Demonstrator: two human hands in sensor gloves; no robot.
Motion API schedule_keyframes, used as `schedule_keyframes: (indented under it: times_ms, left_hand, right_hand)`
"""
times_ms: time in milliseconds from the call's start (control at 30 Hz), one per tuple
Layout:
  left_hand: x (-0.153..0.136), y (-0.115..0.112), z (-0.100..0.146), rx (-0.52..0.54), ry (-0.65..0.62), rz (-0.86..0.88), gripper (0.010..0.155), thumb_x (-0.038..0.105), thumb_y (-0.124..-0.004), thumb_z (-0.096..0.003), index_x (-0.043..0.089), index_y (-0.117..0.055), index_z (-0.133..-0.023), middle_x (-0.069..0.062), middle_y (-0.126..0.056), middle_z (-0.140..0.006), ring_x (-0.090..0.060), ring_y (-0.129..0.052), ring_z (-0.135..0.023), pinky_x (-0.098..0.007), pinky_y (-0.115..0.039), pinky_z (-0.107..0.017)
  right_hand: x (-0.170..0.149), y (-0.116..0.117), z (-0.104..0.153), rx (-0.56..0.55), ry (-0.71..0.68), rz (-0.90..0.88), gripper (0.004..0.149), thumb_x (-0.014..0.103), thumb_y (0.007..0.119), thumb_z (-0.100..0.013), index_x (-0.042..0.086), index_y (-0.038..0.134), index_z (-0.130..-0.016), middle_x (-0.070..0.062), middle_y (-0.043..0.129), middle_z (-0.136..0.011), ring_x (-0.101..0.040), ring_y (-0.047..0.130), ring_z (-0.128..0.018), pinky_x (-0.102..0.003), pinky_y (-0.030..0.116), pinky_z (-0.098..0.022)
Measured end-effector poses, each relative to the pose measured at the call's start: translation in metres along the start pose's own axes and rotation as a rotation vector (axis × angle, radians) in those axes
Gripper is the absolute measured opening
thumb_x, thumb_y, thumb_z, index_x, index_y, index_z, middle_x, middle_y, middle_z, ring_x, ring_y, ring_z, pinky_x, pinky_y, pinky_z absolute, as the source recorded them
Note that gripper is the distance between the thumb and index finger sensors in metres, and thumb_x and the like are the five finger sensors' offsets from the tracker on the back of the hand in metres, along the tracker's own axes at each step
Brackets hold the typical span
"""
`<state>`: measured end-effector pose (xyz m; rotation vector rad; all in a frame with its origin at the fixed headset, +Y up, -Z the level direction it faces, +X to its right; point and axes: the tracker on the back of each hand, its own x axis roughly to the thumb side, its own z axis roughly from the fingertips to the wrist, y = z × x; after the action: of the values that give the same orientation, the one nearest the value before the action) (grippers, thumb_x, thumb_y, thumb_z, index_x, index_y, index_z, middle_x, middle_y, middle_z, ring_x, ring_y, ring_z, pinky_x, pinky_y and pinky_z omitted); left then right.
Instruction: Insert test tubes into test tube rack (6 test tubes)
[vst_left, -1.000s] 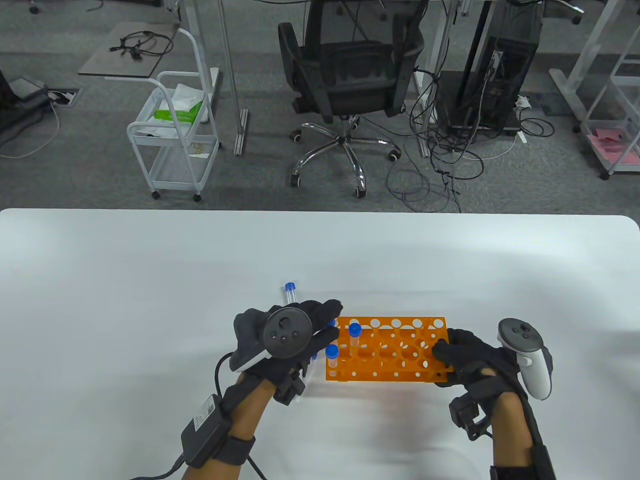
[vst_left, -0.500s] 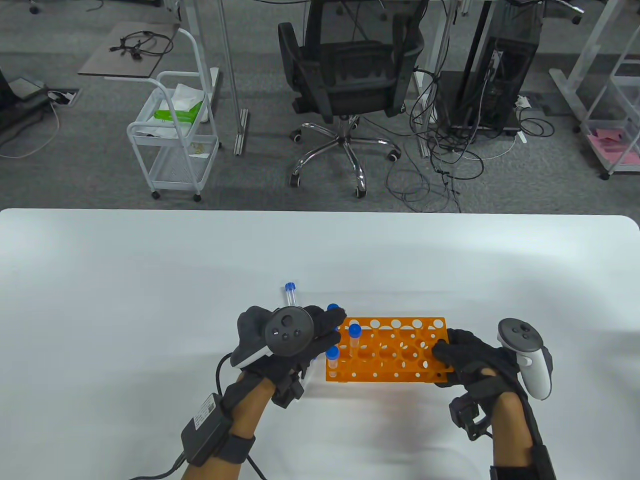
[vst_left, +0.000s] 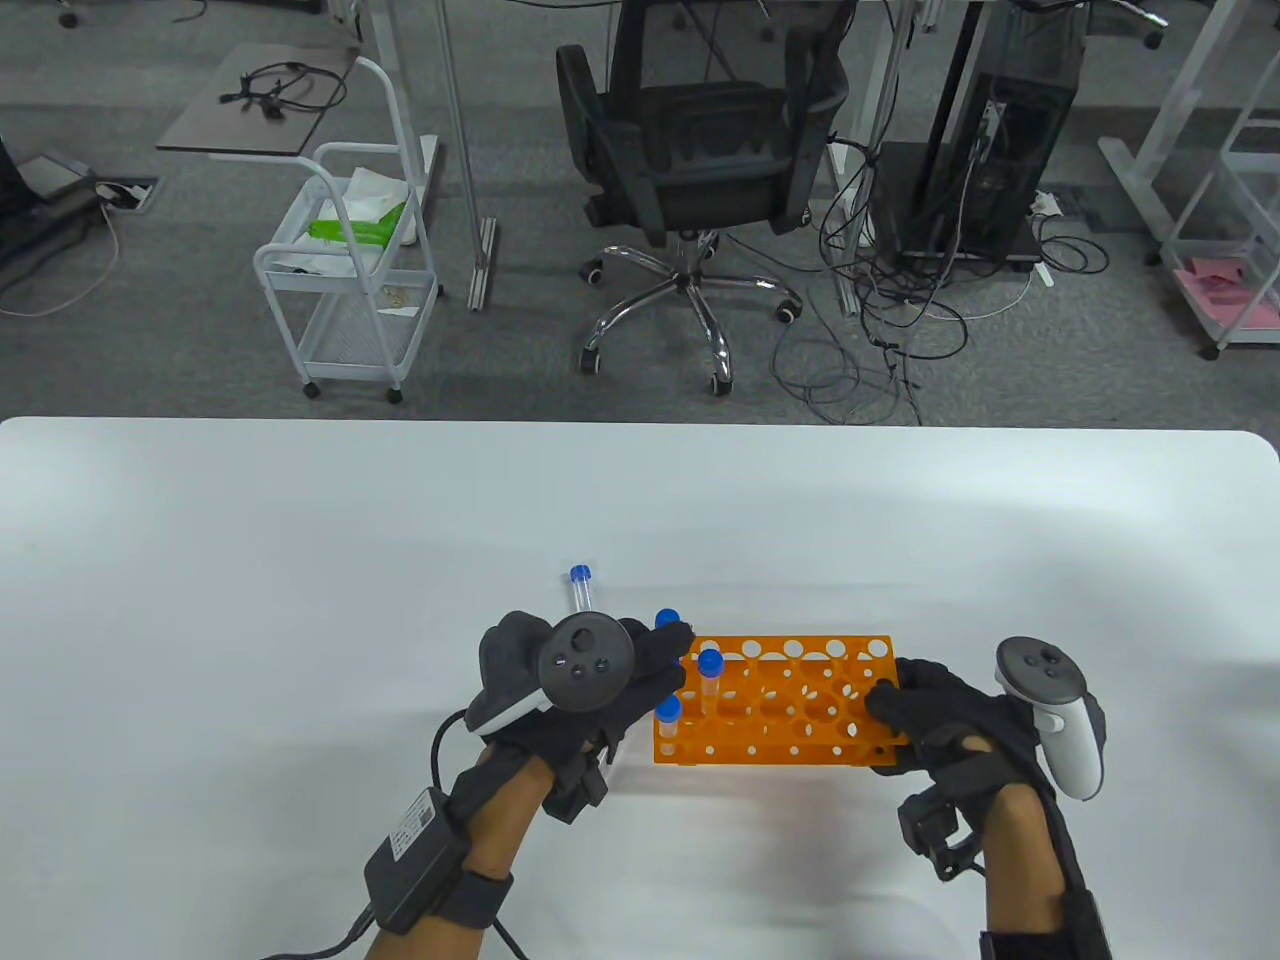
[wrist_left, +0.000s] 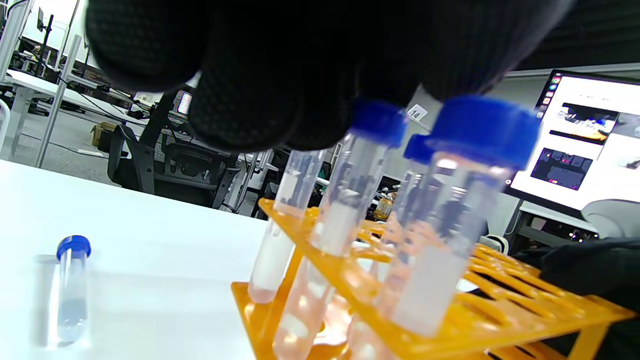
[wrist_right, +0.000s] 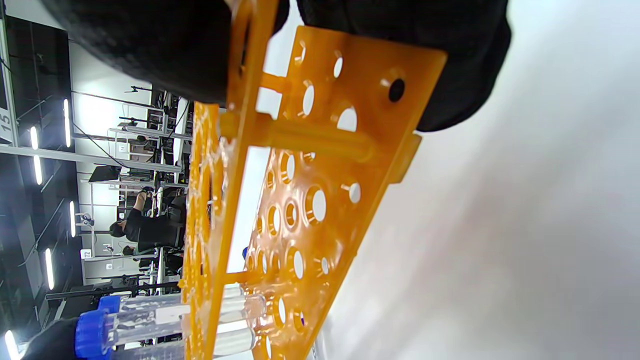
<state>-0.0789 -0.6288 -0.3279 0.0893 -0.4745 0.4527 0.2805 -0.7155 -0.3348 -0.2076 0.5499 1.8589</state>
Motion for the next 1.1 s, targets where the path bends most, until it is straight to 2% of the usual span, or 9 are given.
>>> schedule_keyframes:
  times_ms: [367,600,733,867,1000,1100]
  left_hand:
    - [-0.013,0.013,0.005,0.073,0.030,0.103,0.052,0.051,-0.076,-0.0432,0.026,-0.087,-0.088,-0.007,-0.101,-0.074,-0.020,-0.102,-0.047,-0.048,-0.082,-0.044]
    - [-0.036,0.012,0.008,0.115,0.156,0.157,0.053,0.052,-0.075,-0.0437,0.025,-0.087,-0.088,-0.007,-0.100,-0.076,-0.021,-0.103,-0.048,-0.048,-0.082,-0.043]
    - [-0.056,-0.001,0.009,0.055,0.298,0.232,0.055,0.053,-0.074,-0.0442,0.024,-0.085,-0.090,-0.009,-0.099,-0.080,-0.022,-0.103,-0.051,-0.049,-0.082,-0.044]
    - [-0.075,-0.017,0.008,0.008,0.385,0.257,0.057,0.054,-0.073,-0.0442,0.023,-0.085,-0.090,-0.011,-0.098,-0.083,-0.023,-0.104,-0.053,-0.049,-0.083,-0.044]
    - [-0.091,-0.035,0.013,-0.059,0.474,0.440,0.061,0.056,-0.070,-0.0438,0.022,-0.082,-0.092,-0.013,-0.095,-0.086,-0.025,-0.104,-0.056,-0.049,-0.083,-0.044]
    - [-0.100,-0.052,0.027,-0.111,0.555,0.545,0.062,0.056,-0.068,-0.0440,0.021,-0.081,-0.093,-0.014,-0.094,-0.088,-0.026,-0.104,-0.056,-0.049,-0.083,-0.043]
  right_hand:
    - [-0.003,-0.001,-0.001,-0.006,0.016,-0.012,0.059,0.043,0.082,-0.047,0.013,0.055,-0.091,-0.019,0.041,-0.112,-0.046,0.083,-0.086,-0.054,0.085,-0.054]
    - [-0.002,-0.001,-0.001,-0.003,0.008,-0.019,0.059,0.043,0.082,-0.047,0.014,0.055,-0.091,-0.018,0.041,-0.112,-0.046,0.083,-0.086,-0.053,0.085,-0.055]
    - [-0.001,-0.001,-0.001,-0.004,0.000,-0.024,0.059,0.044,0.082,-0.048,0.014,0.055,-0.091,-0.018,0.040,-0.112,-0.045,0.084,-0.086,-0.052,0.086,-0.055]
    - [0.001,0.002,0.000,0.002,-0.013,-0.027,0.059,0.044,0.082,-0.048,0.015,0.054,-0.091,-0.018,0.041,-0.112,-0.045,0.084,-0.086,-0.052,0.086,-0.055]
    - [0.005,0.005,0.001,0.013,-0.030,-0.032,0.059,0.044,0.082,-0.048,0.015,0.054,-0.091,-0.018,0.041,-0.112,-0.045,0.084,-0.086,-0.052,0.086,-0.055]
    - [0.007,0.007,0.002,0.021,-0.043,-0.038,0.059,0.044,0.082,-0.048,0.015,0.054,-0.091,-0.018,0.041,-0.112,-0.045,0.084,-0.086,-0.052,0.086,-0.054]
